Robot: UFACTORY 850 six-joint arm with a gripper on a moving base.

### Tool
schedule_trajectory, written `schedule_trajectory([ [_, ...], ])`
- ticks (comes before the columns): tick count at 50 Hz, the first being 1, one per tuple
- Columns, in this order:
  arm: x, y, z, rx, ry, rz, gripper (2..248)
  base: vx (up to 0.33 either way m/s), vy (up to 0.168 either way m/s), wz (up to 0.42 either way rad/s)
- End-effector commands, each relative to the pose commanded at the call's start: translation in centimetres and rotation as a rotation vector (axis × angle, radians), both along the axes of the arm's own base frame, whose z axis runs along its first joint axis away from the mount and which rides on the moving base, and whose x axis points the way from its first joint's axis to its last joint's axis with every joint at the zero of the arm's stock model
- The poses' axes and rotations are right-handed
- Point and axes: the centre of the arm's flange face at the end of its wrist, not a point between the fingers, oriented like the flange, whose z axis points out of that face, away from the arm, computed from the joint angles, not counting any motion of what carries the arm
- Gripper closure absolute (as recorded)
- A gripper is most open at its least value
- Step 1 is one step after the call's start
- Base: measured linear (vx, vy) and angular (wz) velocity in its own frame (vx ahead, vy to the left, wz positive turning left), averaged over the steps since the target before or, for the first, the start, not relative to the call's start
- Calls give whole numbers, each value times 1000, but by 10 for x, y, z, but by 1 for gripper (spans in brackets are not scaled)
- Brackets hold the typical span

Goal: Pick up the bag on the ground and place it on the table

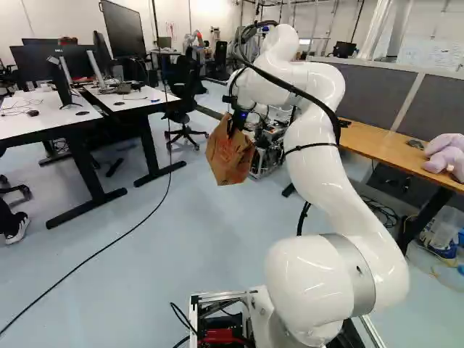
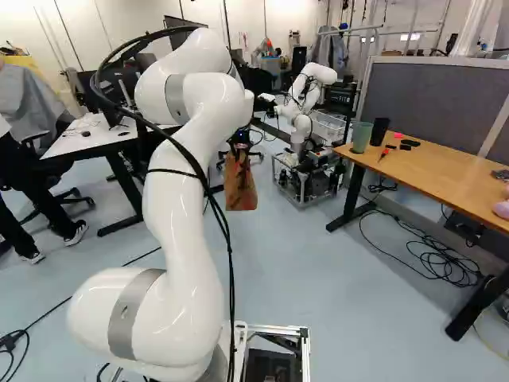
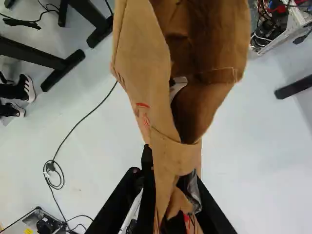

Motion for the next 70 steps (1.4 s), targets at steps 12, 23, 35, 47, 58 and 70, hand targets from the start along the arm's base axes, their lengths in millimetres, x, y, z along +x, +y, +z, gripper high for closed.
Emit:
schedule_trajectory([
  [12, -8, 1, 17, 7, 19, 11, 229, 0, 0, 0],
  [23, -14, 2, 34, 12, 25, 19, 229, 0, 0, 0],
  [35, -20, 1, 51, -2, 19, 32, 229, 0, 0, 0],
  [47, -26, -2, 68, -37, 8, 55, 229, 0, 0, 0],
  [58, -32, -4, 84, -74, 1, 78, 229, 0, 0, 0],
  [70, -40, -7, 101, -114, 1, 104, 229, 0, 0, 0],
])
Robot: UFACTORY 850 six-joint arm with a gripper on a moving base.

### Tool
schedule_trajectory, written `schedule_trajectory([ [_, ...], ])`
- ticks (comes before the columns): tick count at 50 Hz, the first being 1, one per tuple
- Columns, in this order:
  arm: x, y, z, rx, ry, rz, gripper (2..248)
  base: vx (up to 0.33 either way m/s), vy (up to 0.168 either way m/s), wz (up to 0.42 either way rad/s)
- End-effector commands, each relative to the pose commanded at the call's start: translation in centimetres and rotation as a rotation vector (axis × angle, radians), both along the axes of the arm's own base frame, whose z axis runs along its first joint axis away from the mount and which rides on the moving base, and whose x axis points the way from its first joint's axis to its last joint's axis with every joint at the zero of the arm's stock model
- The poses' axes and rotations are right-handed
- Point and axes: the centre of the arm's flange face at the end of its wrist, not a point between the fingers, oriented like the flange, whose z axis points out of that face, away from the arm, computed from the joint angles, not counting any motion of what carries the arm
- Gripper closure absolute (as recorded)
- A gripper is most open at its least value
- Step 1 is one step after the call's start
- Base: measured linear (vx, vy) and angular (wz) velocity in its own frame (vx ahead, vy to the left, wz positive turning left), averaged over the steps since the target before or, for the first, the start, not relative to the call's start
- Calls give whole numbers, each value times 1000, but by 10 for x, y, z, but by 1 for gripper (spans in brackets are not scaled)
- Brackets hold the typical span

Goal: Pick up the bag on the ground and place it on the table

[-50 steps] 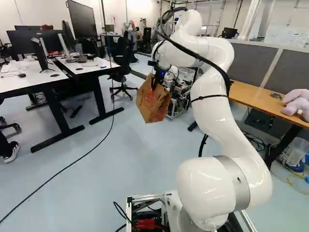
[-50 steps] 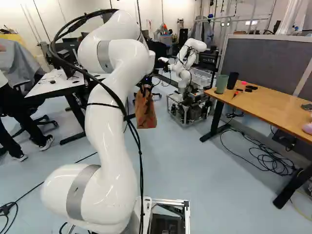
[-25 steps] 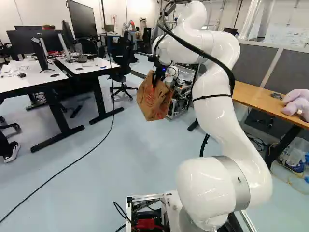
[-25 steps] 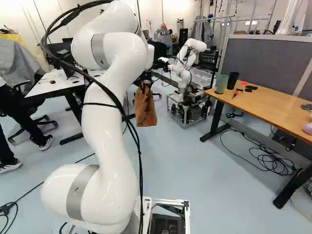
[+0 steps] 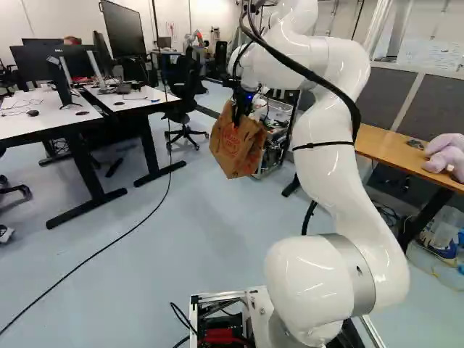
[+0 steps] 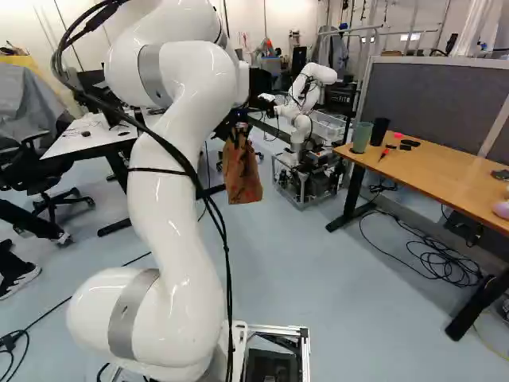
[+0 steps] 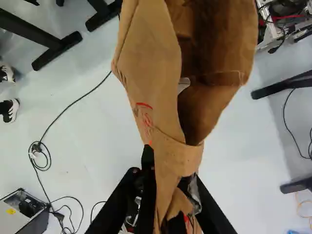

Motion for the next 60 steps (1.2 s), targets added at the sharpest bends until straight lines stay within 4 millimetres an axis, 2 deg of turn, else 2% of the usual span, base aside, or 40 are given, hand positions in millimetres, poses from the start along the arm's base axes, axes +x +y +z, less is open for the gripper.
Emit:
schedule_trajectory([
  [38, -9, -5, 54, -73, -3, 44, 229, 0, 0, 0],
  [60, -8, -5, 85, -30, -24, -147, 229, 0, 0, 0],
])
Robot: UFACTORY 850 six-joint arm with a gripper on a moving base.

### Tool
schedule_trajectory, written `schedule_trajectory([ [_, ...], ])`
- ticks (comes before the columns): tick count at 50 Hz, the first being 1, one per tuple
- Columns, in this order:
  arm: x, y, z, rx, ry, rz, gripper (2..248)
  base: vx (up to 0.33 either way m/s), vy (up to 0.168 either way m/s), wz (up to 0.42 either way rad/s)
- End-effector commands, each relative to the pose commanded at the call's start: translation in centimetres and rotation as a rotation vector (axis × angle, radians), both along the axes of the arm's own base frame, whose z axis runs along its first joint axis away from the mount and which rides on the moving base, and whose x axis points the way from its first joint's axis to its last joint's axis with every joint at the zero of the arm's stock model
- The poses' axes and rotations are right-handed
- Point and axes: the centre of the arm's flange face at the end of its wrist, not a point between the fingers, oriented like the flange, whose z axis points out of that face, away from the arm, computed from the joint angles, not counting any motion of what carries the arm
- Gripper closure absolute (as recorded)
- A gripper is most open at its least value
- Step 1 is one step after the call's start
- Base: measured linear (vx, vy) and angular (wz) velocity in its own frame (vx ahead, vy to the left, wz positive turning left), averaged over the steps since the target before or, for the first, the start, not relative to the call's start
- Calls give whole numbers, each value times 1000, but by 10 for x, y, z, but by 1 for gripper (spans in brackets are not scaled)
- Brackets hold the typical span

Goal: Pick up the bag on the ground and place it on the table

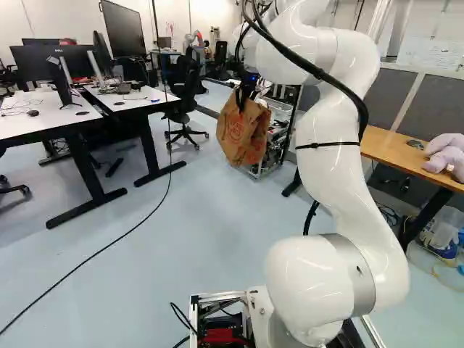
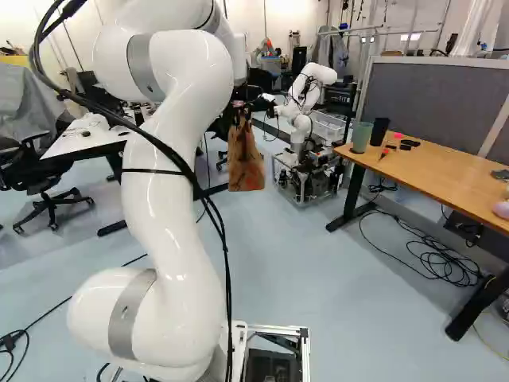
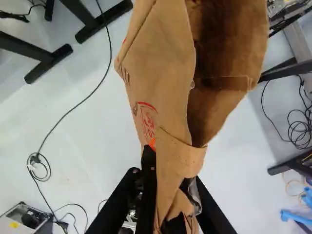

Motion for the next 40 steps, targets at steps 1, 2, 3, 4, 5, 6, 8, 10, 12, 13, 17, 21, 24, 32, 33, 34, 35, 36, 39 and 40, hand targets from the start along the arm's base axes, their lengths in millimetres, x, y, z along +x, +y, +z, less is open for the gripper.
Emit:
schedule_trajectory([
  [1, 0, 0, 1, 3, -1, -10, 229, 0, 0, 0],
  [2, 0, 0, 3, 5, -2, -20, 229, 0, 0, 0],
  [3, -1, 0, 4, 8, -3, -30, 229, 0, 0, 0],
  [4, -1, 0, 6, 10, -4, -40, 229, 0, 0, 0],
  [5, -1, 0, 8, 14, -5, -53, 229, 0, 0, 0],
  [6, -1, 0, 9, 16, -6, -60, 229, 0, 0, 0],
  [8, -2, 0, 11, 21, -6, -78, 229, 0, 0, 0],
  [10, -3, 0, 14, 24, -6, -90, 229, 0, 0, 0],
  [12, -3, 0, 17, 26, -6, -97, 229, 0, 0, 0],
  [13, -3, 0, 18, 27, -6, -99, 229, 0, 0, 0],
  [17, -4, 0, 24, 28, -4, -104, 229, 0, 0, 0],
  [21, -5, 0, 29, 29, -3, -106, 229, 0, 0, 0],
  [24, -6, 0, 33, 30, -1, -105, 229, 0, 0, 0],
  [32, -7, 1, 44, 30, 1, -104, 229, 0, 0, 0],
  [33, -7, 1, 45, 30, 1, -103, 229, 0, 0, 0],
  [34, -7, 1, 47, 31, 2, -103, 229, 0, 0, 0],
  [35, -7, 1, 48, 31, 2, -103, 229, 0, 0, 0],
  [36, -7, 1, 49, 31, 2, -102, 229, 0, 0, 0],
  [39, -7, 1, 53, 31, 3, -101, 229, 0, 0, 0],
  [40, -7, 1, 55, 31, 3, -101, 229, 0, 0, 0],
])
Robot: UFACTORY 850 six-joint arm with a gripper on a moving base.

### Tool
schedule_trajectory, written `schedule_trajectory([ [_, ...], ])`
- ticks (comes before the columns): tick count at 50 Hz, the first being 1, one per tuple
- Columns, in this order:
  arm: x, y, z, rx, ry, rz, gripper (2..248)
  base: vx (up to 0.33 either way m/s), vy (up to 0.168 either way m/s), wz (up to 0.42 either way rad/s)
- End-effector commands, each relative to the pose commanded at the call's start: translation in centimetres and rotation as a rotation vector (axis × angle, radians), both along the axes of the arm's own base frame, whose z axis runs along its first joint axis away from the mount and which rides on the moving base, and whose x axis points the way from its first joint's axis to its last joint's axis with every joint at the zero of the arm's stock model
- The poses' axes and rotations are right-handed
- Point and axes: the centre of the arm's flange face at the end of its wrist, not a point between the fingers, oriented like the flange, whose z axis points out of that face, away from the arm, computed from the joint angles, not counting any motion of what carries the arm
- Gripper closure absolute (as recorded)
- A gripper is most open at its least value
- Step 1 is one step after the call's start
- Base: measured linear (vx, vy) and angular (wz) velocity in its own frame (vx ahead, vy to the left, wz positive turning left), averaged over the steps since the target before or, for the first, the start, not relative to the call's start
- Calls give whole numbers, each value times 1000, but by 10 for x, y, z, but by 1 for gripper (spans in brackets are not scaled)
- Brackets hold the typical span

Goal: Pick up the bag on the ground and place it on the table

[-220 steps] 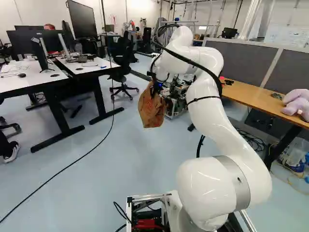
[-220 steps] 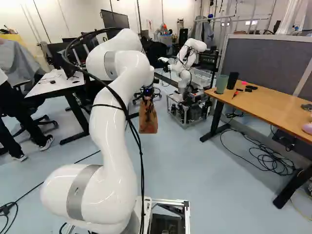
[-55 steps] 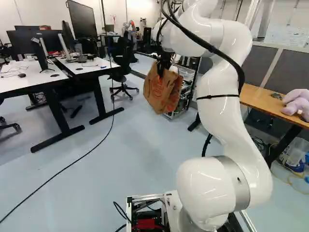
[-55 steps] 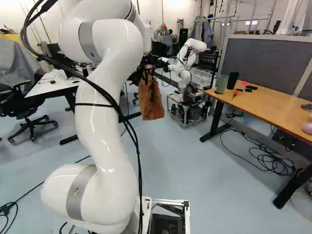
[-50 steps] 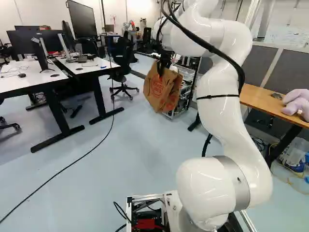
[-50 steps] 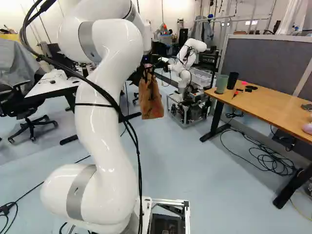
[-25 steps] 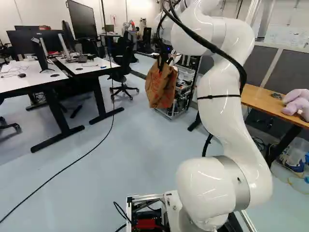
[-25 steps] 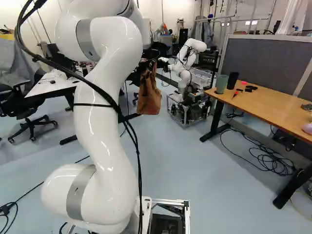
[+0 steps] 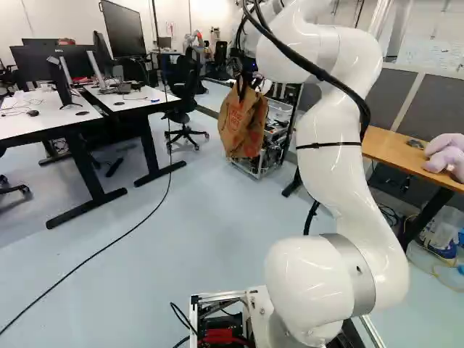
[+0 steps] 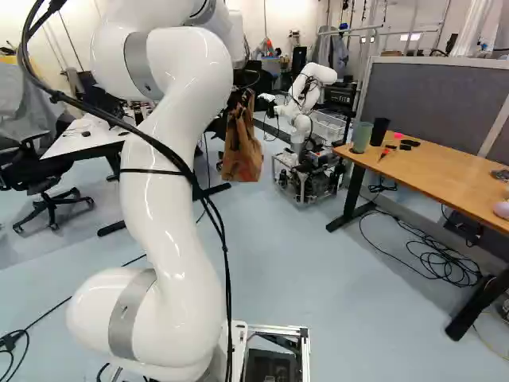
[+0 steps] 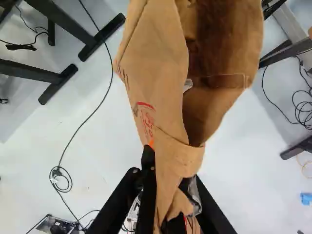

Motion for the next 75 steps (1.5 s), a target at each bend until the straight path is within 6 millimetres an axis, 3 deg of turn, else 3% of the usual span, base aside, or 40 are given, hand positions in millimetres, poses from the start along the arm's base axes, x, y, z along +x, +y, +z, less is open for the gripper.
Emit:
schedule_trajectory([
  [75, 4, 1, 94, 0, 0, 31, 229, 0, 0, 0],
])
